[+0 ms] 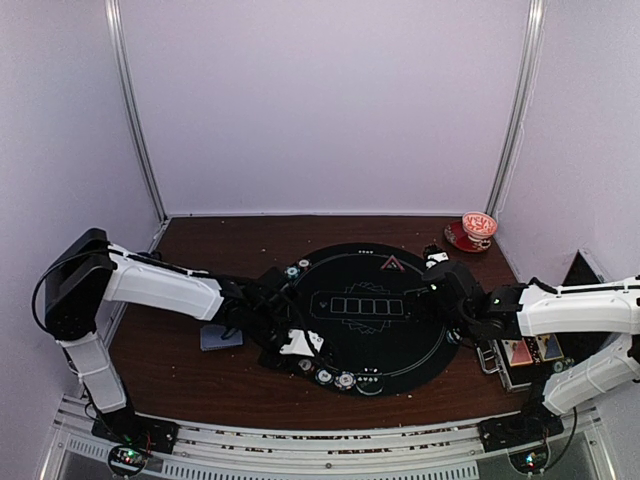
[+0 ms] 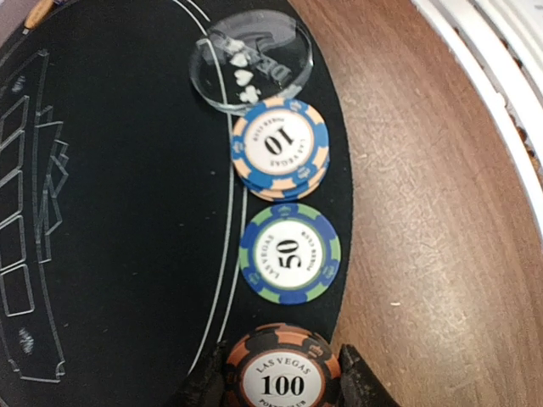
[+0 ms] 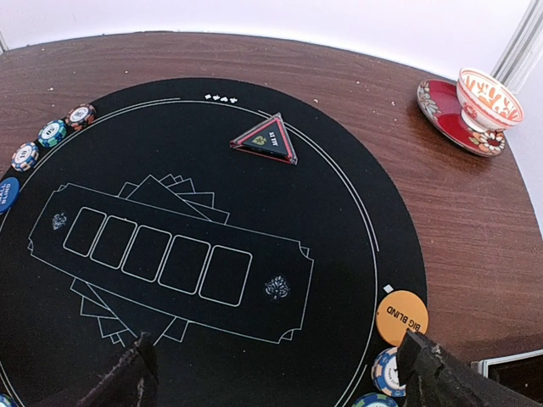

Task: Distribute texas hold em gaming equipment
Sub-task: Place the pile of poker chips at the dealer area, then pick up the pile of poker chips from the pile of poker chips.

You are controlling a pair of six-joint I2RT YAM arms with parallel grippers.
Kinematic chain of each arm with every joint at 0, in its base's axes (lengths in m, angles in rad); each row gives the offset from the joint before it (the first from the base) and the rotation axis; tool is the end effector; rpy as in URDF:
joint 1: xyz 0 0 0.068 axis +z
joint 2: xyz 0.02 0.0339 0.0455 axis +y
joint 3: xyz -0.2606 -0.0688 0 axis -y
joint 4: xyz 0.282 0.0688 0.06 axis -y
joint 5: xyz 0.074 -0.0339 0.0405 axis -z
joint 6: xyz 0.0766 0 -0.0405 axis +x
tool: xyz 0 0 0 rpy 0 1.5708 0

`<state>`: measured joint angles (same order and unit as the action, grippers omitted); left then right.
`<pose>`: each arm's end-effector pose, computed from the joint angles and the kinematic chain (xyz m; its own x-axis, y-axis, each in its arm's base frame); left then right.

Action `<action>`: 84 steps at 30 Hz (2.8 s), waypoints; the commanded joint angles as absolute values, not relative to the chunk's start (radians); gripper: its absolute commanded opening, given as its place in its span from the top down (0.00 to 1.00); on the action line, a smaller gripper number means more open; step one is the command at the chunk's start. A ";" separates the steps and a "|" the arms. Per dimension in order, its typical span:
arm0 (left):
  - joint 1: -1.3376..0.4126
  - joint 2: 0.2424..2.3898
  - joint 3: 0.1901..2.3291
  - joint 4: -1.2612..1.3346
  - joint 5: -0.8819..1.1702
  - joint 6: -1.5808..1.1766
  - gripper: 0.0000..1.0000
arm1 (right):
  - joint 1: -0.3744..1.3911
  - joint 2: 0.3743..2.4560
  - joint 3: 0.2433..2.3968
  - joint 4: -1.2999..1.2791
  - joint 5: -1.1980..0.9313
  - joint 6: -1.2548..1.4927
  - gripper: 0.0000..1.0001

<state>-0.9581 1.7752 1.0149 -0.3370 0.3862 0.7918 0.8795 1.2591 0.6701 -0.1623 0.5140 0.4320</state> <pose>0.1976 -0.3313 0.0888 0.2500 0.7906 -0.5589 0.9660 -0.2426 0.0890 0.2271 0.2154 0.1587 -0.5802 -0.1292 -0.8042 -0.2190 0.9757 0.0012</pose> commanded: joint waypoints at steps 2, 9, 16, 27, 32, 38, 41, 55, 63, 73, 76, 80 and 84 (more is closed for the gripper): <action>-0.966 1.824 1.065 -0.317 0.372 0.815 0.65 | 0.886 1.249 0.686 -0.167 0.537 0.427 0.00; -0.971 1.848 1.078 -0.316 0.369 0.809 0.65 | 0.885 1.247 0.686 -0.167 0.536 0.426 0.00; -0.976 1.863 1.080 -0.317 0.359 0.807 0.64 | 0.886 1.246 0.686 -0.167 0.536 0.426 0.00; -0.977 1.869 1.083 -0.317 0.325 0.793 0.33 | 0.888 1.243 0.687 -0.168 0.536 0.427 0.00; -0.977 1.825 1.066 -0.297 0.296 0.775 0.18 | 0.887 1.242 0.687 -0.169 0.535 0.425 0.00; -0.952 1.695 1.055 -0.288 0.305 0.734 0.06 | 0.887 1.241 0.686 -0.169 0.535 0.426 0.00; -0.908 1.614 1.047 -0.284 0.310 0.697 0.02 | 0.887 1.238 0.687 -0.170 0.534 0.427 0.00; -0.397 1.441 1.022 -0.266 0.190 0.387 0.02 | 0.891 1.242 0.686 -0.165 0.528 0.425 0.00; -0.222 1.637 1.111 -0.312 0.223 0.291 0.02 | 0.892 1.243 0.686 -0.165 0.527 0.424 0.00; -0.173 1.807 1.165 -0.301 0.208 0.261 0.04 | 0.893 1.251 0.687 -0.164 0.529 0.423 0.00; -0.173 1.825 1.166 -0.299 0.213 0.262 0.06 | 0.894 1.254 0.689 -0.165 0.529 0.423 0.00; -0.172 1.849 1.176 -0.299 0.223 0.263 0.11 | 0.895 1.253 0.689 -0.165 0.531 0.423 0.00; -0.171 1.875 1.190 -0.307 0.250 0.265 0.16 | 0.895 1.253 0.689 -0.165 0.531 0.423 0.00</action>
